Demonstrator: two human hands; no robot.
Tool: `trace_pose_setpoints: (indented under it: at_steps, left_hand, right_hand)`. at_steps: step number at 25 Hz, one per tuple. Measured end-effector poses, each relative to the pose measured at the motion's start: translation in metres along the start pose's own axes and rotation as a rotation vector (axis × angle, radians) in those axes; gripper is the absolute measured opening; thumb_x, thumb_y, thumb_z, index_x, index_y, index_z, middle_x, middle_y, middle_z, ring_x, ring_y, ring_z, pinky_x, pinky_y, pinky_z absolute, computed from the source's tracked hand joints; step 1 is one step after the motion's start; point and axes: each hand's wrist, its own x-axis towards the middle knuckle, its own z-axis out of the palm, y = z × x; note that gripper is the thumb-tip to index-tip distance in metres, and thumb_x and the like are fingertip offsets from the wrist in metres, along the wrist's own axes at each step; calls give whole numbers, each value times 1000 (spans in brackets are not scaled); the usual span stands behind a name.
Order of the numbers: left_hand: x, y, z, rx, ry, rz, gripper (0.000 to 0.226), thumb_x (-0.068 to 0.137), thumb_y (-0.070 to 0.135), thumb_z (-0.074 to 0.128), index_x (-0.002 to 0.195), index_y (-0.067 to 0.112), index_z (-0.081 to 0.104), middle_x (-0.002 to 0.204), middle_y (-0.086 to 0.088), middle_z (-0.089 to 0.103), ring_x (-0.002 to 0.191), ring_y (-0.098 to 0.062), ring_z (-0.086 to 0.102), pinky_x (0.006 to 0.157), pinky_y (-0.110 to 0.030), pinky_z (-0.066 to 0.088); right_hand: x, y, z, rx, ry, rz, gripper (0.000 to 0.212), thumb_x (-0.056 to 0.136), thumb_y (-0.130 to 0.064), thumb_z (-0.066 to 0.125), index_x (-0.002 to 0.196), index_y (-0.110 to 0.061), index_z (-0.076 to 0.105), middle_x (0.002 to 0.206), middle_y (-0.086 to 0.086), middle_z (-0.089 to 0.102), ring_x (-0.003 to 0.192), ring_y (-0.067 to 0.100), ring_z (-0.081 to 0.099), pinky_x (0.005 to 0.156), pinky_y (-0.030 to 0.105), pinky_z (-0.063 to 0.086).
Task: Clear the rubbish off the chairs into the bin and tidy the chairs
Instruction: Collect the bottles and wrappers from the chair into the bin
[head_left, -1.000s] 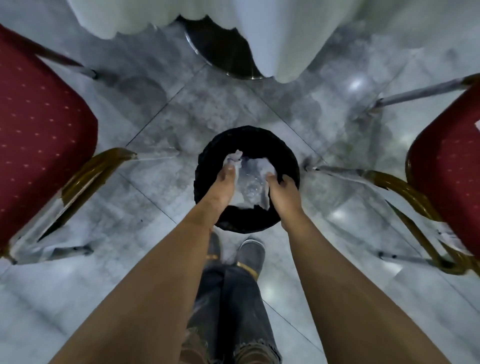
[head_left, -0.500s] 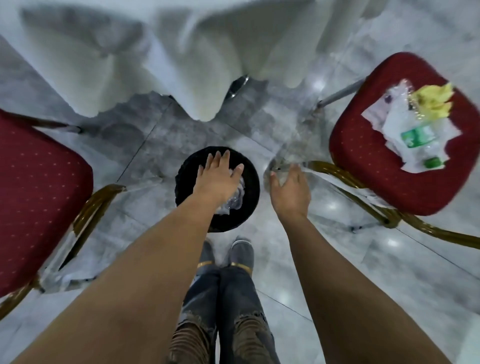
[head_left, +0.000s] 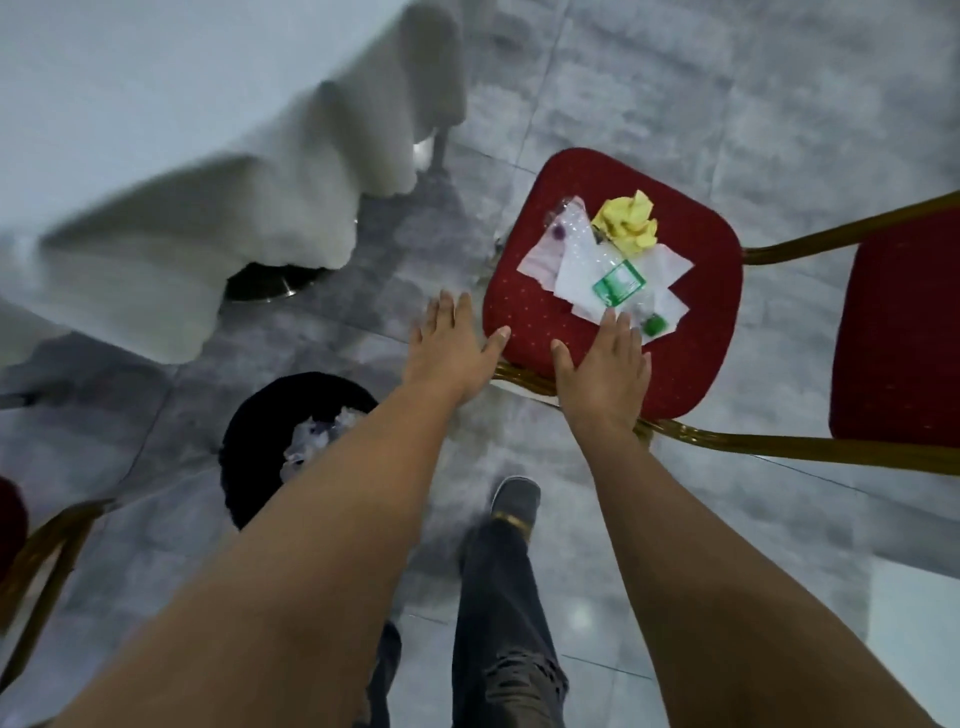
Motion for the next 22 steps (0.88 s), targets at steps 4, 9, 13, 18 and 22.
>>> trace_pose_setpoints:
  at_steps: [4,9,13,18,22]
  left_hand:
    - [48,72,28,-29,-27,-45,82,95,64,28,155,17,-3,163,-9,-8,150,-24,-6,121,-47,2]
    - [102,136,52,-171,-52,-260,96,88,74,30,155,14,-2,163,-10,-1,149,-28,4,118,-48,12]
    - [133,153,63,-290,-53,-445,105,81,82,29,156,13,2,163,-9,-3,149,-28,0,117,-50,12]
    - [153,164,70,-208,109,-524,102,77,85,35,148,12,29,152,-13,21,141,-31,19,107,-49,29]
    - [166,169,74,-475,123,-543,92,79,77,48,145,15,33,145,-14,23,129,-35,38,102,-44,40]
  right_hand:
    - [66,41,-14,-23,-12,-13,90,93,-60,48,158,-15,4,168,4,3,155,23,2,124,46,5]
    - [150,67,-17,35,-67,-45,113,77,-76,57,157,-28,-7,168,2,-4,154,27,2,116,65,10]
    - [206,71,-17,87,-243,-109,128,65,-78,67,152,-41,-19,165,4,-21,153,36,2,111,73,17]
    - [240,67,-6,84,-455,-197,120,69,-67,73,148,-54,-16,164,2,-24,153,37,-2,110,75,17]
    - [246,65,4,178,-441,-185,101,75,-53,66,151,-51,-2,163,7,11,150,37,13,110,67,29]
